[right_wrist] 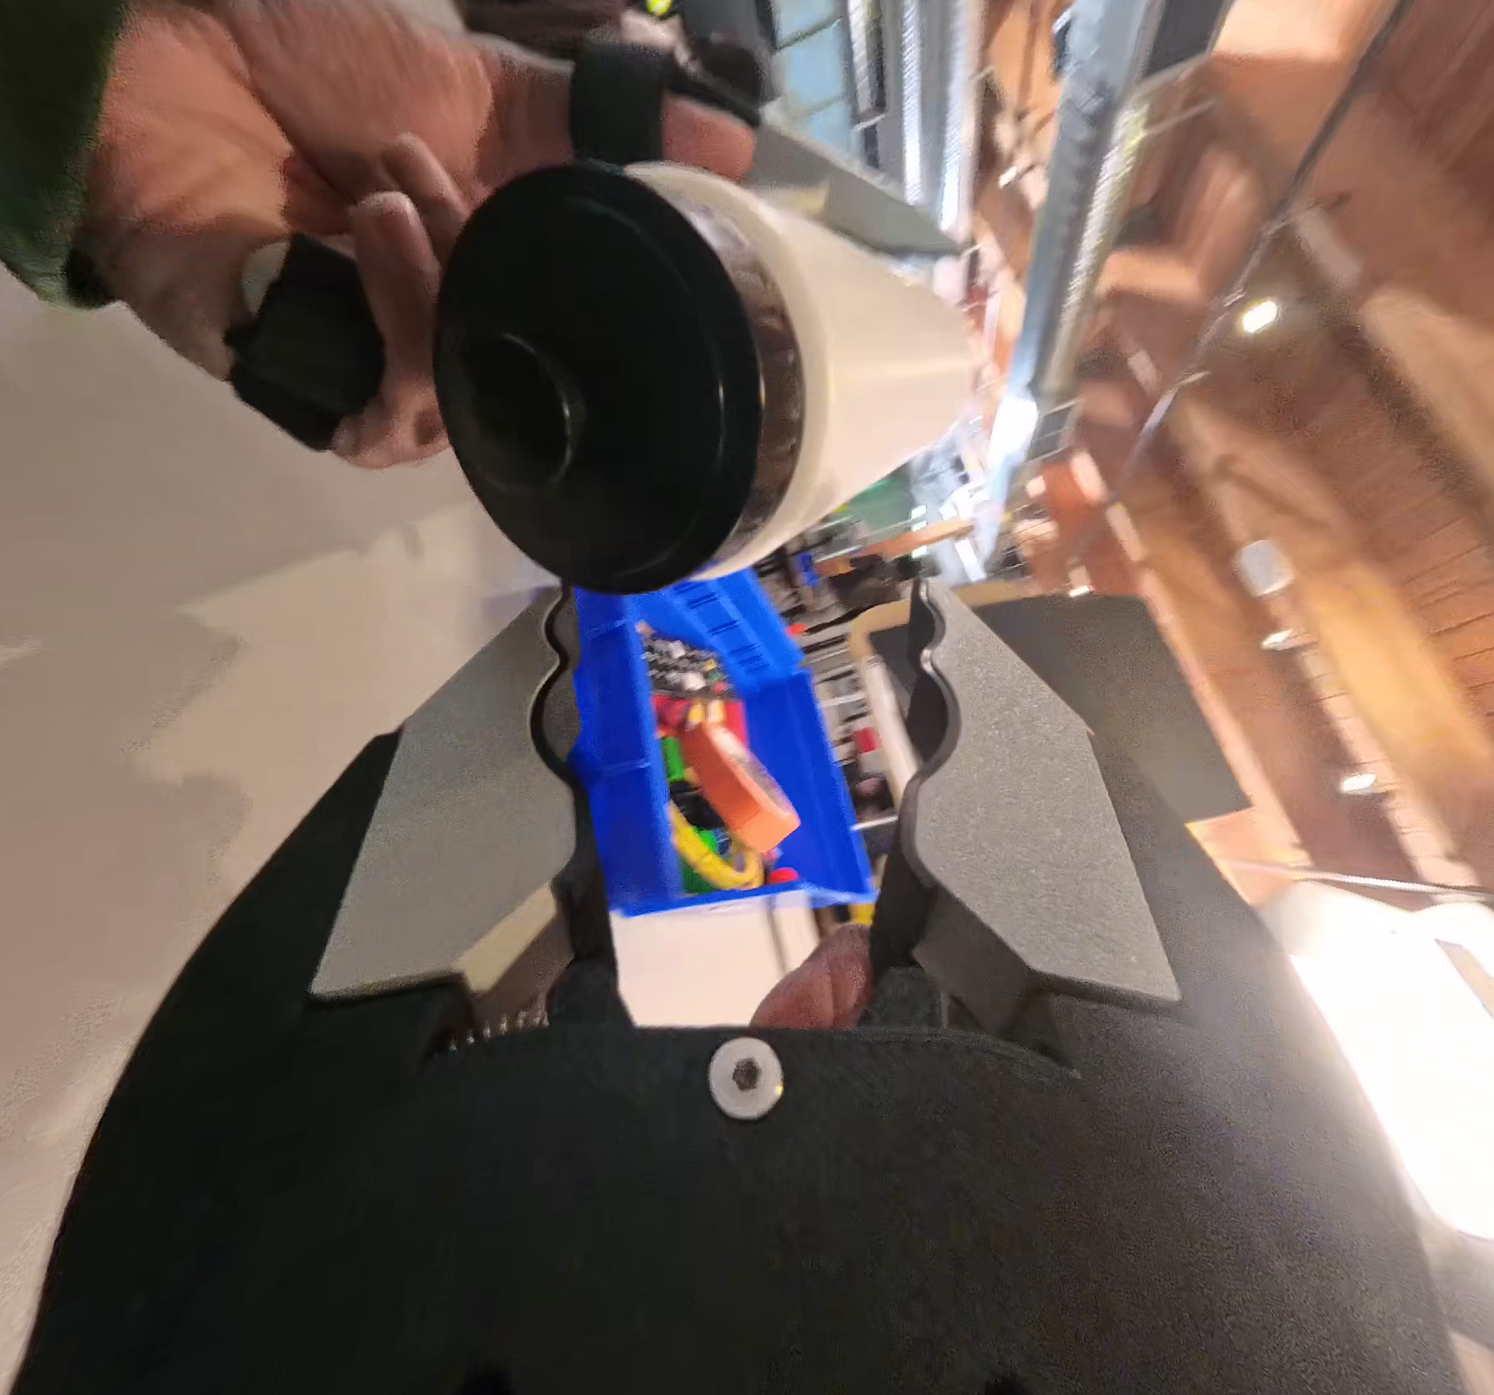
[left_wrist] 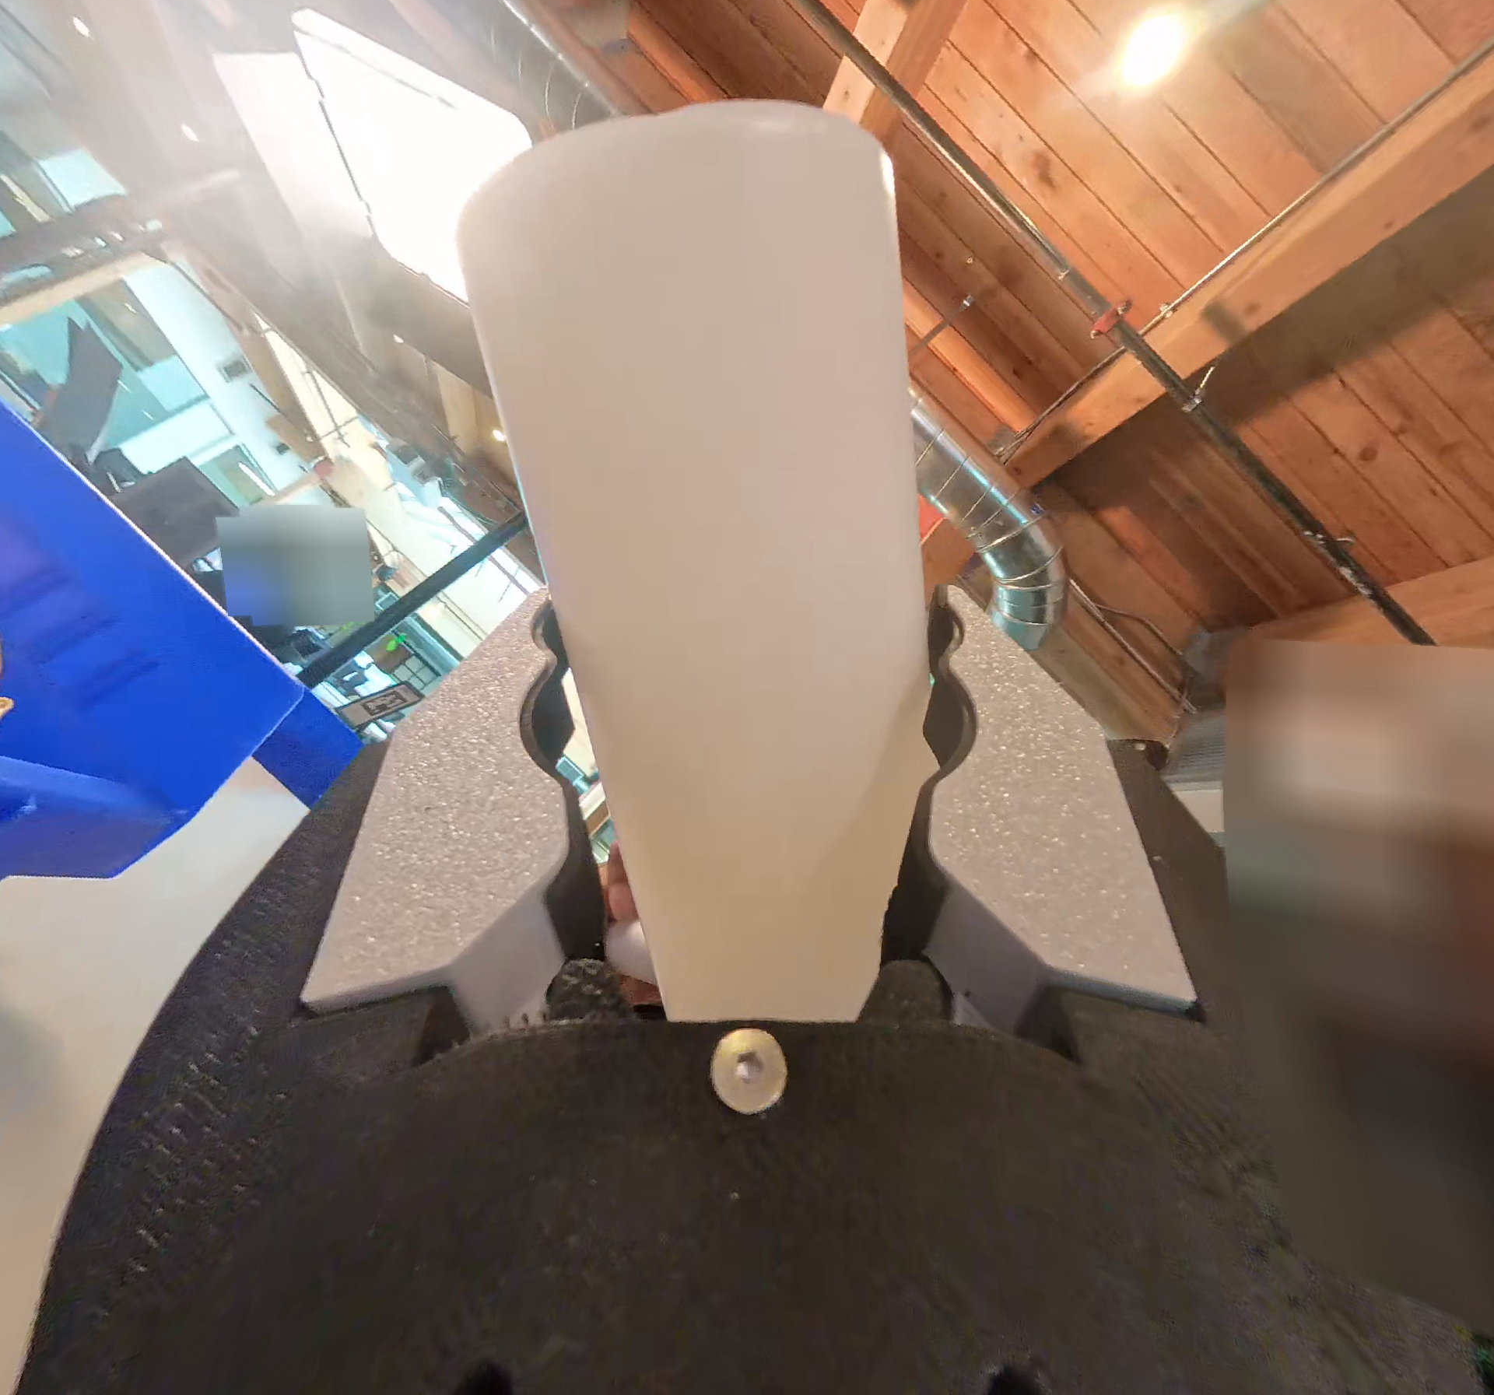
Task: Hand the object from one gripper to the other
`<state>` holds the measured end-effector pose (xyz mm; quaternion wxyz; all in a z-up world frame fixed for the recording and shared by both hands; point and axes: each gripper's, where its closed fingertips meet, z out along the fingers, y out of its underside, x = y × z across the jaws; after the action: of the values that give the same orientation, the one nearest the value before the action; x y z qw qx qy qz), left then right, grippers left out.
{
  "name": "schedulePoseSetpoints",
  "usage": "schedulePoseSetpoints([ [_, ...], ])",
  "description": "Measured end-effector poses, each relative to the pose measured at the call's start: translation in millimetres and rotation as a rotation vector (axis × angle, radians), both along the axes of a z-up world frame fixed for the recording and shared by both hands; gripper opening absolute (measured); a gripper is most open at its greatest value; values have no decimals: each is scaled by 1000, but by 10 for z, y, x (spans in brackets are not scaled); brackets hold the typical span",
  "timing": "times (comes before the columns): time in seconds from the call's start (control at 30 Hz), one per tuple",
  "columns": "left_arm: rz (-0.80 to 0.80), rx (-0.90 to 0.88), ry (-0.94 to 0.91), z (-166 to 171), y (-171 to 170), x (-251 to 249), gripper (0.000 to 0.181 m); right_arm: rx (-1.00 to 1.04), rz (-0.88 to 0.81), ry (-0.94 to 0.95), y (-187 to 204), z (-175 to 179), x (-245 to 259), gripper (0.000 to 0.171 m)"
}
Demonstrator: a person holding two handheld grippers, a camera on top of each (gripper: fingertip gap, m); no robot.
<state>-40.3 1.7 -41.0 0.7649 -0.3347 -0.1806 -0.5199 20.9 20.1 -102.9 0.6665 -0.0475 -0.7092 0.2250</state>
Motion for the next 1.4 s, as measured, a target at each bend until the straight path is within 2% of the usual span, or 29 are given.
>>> schedulePoseSetpoints([
  [0.23,-47,19,7,25,13,84,88,-448,59,-516,153,-346,84,87],
  [0.33,-28,6,25,22,15,86,88,-720,164,-635,206,-218,202,85],
  [0.43,17,-17,64,25,18,90,88,-979,345,-708,178,52,345,85],
  [0.5,40,-39,96,21,46,120,88,-1093,472,-774,33,186,432,91],
  [0.57,65,-76,152,9,95,188,88,-1131,486,-840,-125,161,395,99],
  [0.7,128,-160,397,-13,206,490,88,-1070,371,-943,-370,-197,201,106],
  [0.77,164,-201,527,-52,267,640,88,-1028,360,-958,-471,-320,161,97],
  [0.9,238,-220,680,-72,283,754,89,-922,299,-885,-421,-397,78,93],
  [1.03,308,-222,706,-43,283,735,86,-758,131,-675,-125,-356,-60,93],
  [1.23,527,-351,869,-125,335,581,100,-362,-347,-238,785,-93,-182,93],
  [1.3,518,-412,870,-184,368,534,108,-187,-478,-80,1035,63,-155,93],
  [1.4,473,-486,853,-221,380,514,117,-2,-552,76,1187,209,-114,94],
])
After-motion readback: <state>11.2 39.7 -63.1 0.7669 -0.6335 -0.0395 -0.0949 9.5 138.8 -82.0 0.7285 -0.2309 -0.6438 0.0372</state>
